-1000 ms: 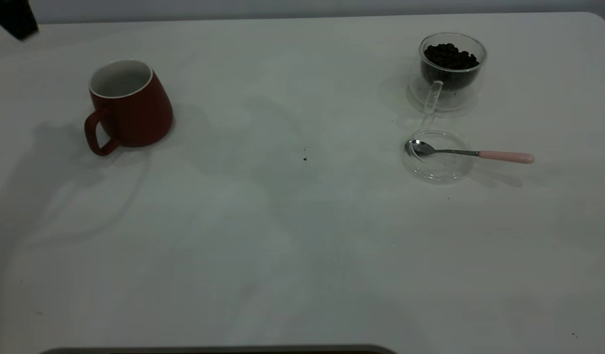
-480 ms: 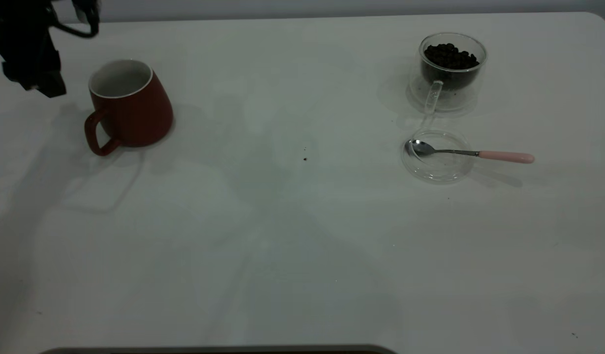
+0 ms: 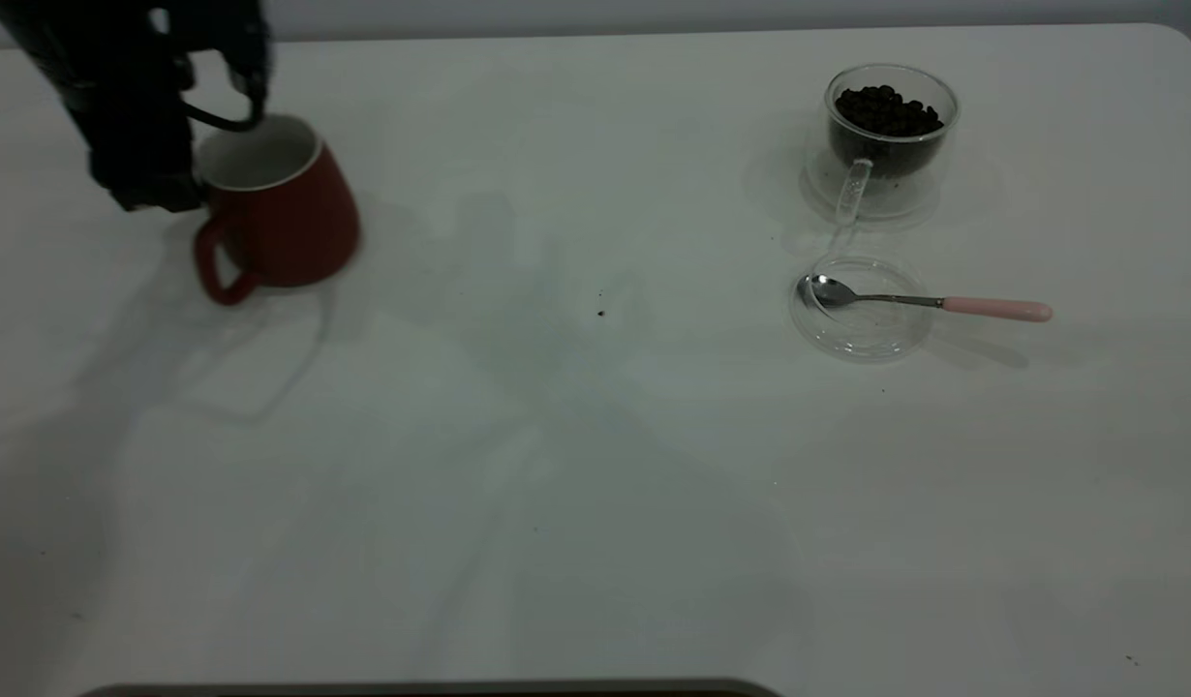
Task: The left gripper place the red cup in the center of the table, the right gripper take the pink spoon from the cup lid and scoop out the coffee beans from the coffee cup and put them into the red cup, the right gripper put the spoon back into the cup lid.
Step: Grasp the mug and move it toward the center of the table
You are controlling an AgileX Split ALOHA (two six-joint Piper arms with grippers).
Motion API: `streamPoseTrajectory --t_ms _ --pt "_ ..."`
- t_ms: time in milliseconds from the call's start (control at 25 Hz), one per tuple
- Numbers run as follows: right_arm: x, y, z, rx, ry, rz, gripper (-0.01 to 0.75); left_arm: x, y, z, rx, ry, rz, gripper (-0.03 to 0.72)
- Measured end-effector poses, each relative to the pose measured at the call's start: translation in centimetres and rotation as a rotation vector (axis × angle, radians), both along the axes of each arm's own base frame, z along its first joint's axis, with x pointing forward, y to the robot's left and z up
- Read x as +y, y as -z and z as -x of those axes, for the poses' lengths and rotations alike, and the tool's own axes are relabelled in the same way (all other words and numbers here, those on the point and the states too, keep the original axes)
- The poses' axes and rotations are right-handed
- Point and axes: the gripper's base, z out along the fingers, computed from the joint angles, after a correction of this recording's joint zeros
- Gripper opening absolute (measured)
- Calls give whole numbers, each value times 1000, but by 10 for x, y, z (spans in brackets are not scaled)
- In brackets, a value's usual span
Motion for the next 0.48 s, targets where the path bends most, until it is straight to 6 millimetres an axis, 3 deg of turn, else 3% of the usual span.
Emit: streamPoseTrajectory --t_ms 480 --pt "0 0 0 0 0 0 560 -83 17 13 -38 179 40 569"
